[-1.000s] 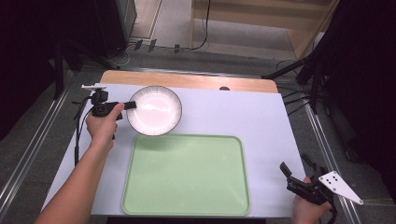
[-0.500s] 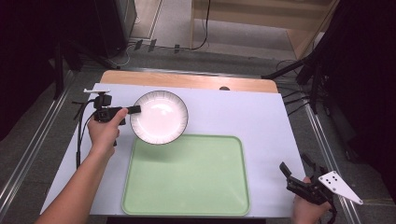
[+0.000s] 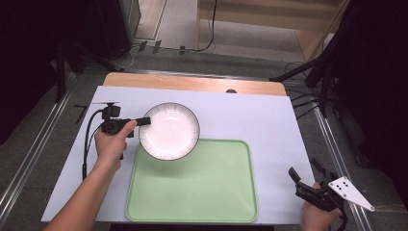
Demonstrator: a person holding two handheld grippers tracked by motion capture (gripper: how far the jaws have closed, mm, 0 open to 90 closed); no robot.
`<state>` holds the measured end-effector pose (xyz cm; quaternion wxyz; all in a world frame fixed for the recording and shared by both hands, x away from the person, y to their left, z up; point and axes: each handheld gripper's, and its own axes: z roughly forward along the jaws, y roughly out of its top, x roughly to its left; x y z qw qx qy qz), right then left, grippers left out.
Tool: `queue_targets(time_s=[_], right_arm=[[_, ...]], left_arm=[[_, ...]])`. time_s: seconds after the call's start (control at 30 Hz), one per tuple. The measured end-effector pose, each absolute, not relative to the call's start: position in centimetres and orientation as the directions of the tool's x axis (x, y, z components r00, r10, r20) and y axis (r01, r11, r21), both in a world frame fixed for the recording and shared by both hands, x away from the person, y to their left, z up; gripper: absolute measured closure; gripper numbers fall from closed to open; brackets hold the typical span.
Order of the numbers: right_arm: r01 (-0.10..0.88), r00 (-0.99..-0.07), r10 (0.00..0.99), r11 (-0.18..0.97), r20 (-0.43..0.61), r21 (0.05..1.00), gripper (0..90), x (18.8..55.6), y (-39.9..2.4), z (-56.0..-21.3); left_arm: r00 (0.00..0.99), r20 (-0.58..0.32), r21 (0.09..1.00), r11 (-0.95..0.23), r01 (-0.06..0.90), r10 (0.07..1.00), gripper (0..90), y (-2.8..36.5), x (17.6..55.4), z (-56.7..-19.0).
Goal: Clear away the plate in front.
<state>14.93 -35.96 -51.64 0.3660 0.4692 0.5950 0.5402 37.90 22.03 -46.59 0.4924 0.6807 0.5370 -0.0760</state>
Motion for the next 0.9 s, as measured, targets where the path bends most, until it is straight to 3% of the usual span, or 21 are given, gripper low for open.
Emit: queue_targets(time_s=[0.9], right_arm=[[0.165, -0.292, 0.953, -0.027, 0.075, 0.986, 12.7, 14.9, -35.8, -51.6]], left_arm=[[0.446, -0.658, 0.564, 0.004, 0.826, 0.607, 83.5, 20.0, 34.0, -48.6]])
